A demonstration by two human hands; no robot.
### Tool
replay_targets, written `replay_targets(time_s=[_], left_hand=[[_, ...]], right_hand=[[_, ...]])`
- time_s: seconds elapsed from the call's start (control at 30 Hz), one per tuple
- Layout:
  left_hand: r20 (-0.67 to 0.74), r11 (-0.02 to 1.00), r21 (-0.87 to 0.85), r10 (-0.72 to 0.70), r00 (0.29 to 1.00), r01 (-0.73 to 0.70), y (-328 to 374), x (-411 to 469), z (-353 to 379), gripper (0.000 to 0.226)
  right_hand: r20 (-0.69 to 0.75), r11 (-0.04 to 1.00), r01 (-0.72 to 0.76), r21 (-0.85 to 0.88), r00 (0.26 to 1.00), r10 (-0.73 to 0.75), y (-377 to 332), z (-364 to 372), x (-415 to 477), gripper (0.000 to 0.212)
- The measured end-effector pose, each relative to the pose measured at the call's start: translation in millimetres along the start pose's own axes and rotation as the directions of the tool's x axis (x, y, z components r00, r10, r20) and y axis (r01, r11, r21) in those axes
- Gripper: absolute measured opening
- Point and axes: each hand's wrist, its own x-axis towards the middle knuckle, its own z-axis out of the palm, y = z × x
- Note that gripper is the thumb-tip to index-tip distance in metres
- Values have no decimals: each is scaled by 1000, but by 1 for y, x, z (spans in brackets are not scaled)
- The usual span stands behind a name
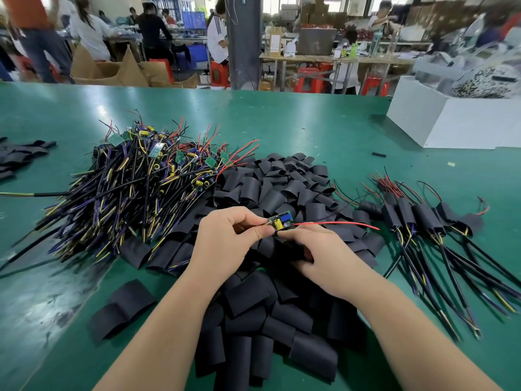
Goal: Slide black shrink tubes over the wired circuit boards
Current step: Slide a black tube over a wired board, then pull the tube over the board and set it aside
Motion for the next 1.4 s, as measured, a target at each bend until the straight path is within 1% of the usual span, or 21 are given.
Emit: replay_targets(time_s=[0.1,0.17,0.2,0.23,0.27,0.3,0.33,0.37,0.4,0.43,0.47,0.5,0.57,0.7,0.77,0.83,0.9,1.07,1.27,1.33,1.4], left_hand=[[-27,1000,-12,11,1000,-11,-1,2,-4,23],[-53,999,-27,18,998,-20,-3,3,-7,24],[-60,999,-36,24,998,-27,-3,4,-9,25],[-58,998,-44,31,998,-34,-4,5,-11,27],[-47,998,-50,39,998,-41,-4,5,-13,29],[-31,997,-58,45,998,-47,-3,5,-15,30],[-16,996,-69,51,999,-52,-3,5,-17,31],[-5,996,-76,55,998,-55,-4,5,-19,30],[3,995,-79,59,998,-59,-4,5,-20,29],[6,995,-79,62,998,-61,-4,6,-20,28],[6,995,-81,64,998,-63,-5,6,-21,27],[4,994,-85,66,998,-65,-5,6,-21,26],[3,993,-92,71,997,-70,-5,6,-22,24],[25,992,-109,63,998,-60,-5,6,-23,17],[26,991,-116,64,998,-61,-5,6,-22,17],[12,990,-129,64,998,-62,-5,6,-22,18],[-2,985,-169,47,999,-47,-5,6,-22,13],[-41,972,-234,11,999,-20,-5,6,-23,25],[-53,963,-271,-8,999,-7,-3,6,-23,14],[-56,965,-264,-16,998,1,-3,6,-22,11],[-56,963,-270,-25,998,9,-2,6,-22,5]], right_hand=[[-45,998,-33,54,998,36,1,-1,-1,50],[-155,994,-69,88,985,82,3,-7,-1,44],[-236,986,-80,148,965,113,3,-11,-2,40],[-319,962,-83,260,933,166,5,-17,-3,35],[-381,908,-77,413,890,249,8,-23,-4,30],[-410,816,-56,575,843,348,12,-30,-6,25],[-409,685,-6,728,799,441,16,-37,-8,20],[-369,512,60,857,765,527,20,-44,-10,16],[-301,308,138,942,752,586,24,-50,-12,16],[-238,126,205,971,757,608,28,-54,-13,18],[-200,-1,252,968,769,607,30,-57,-15,22],[-186,-87,291,953,785,591,30,-59,-15,24],[-212,-179,352,919,822,528,27,-60,-15,28],[-240,-241,341,909,899,366,15,-57,-15,27],[-237,-264,319,910,924,300,12,-57,-15,38],[-241,-275,317,908,931,275,12,-58,-17,48],[-243,-278,308,910,939,245,12,-59,-18,50],[-222,-329,266,906,961,164,8,-60,-19,47],[-209,-424,225,877,974,85,3,-59,-21,42],[-201,-457,221,862,975,92,0,-59,-21,42],[-187,-475,235,848,971,146,-3,-59,-20,45]])
